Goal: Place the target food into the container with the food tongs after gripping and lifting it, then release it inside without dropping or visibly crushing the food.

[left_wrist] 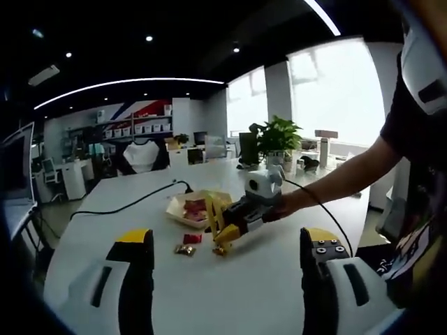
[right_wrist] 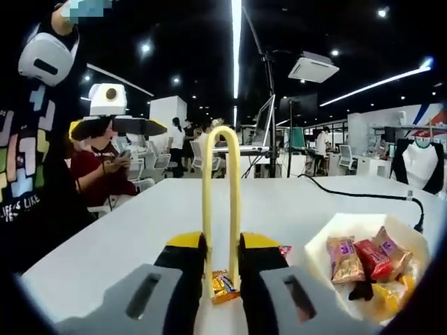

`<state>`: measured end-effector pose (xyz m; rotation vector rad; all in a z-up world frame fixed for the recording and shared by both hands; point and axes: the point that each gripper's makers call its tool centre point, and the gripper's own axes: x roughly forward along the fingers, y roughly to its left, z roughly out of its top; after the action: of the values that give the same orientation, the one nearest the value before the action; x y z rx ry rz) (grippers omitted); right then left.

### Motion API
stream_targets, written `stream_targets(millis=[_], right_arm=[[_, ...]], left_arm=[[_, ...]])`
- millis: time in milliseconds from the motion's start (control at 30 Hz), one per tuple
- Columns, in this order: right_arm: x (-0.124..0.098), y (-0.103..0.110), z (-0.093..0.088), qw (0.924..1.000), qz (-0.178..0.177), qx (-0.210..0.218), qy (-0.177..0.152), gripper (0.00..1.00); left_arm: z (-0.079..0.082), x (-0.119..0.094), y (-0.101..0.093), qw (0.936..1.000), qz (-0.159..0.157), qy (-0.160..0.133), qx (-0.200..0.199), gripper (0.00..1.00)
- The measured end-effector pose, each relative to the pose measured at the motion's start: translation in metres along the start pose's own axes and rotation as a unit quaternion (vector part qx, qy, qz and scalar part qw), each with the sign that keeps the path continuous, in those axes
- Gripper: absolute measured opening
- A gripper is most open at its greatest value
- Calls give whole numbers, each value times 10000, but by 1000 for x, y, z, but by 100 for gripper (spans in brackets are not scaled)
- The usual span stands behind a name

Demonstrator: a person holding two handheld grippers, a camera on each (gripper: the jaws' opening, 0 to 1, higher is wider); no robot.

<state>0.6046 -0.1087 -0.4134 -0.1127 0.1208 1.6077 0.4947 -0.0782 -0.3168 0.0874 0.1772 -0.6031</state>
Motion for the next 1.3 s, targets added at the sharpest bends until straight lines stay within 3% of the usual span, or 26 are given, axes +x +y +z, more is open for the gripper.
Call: stream_targets(millis=[100, 200, 300, 400, 633, 1000, 1300], right_arm=[[-3, 1, 4, 9999, -2, -108, 66, 14], [-6, 5, 19, 9998, -3, -11, -188, 15], [-9, 5, 27, 9998, -25, -139, -172, 15], [-13, -1, 42, 9990, -154, -141, -399, 15], [-26, -18, 65, 9971, -401, -277, -584, 15], [-54, -70, 93, 9899, -1076, -448, -810, 16], [-58, -104, 93, 9866, -1393, -386, -762, 15]], left_arm=[[0, 0, 1, 10000, 21, 5, -13, 91], [0, 0, 2, 10000, 22, 0, -20, 91], [0, 0, 1, 10000, 5, -14, -29, 91], [1, 1, -1, 10000, -17, -24, -37, 91], [2, -1, -2, 10000, -21, -47, -32, 90], [0, -3, 1, 10000, -8, -31, -73, 90], [1, -4, 3, 10000, 19, -54, -63, 89]])
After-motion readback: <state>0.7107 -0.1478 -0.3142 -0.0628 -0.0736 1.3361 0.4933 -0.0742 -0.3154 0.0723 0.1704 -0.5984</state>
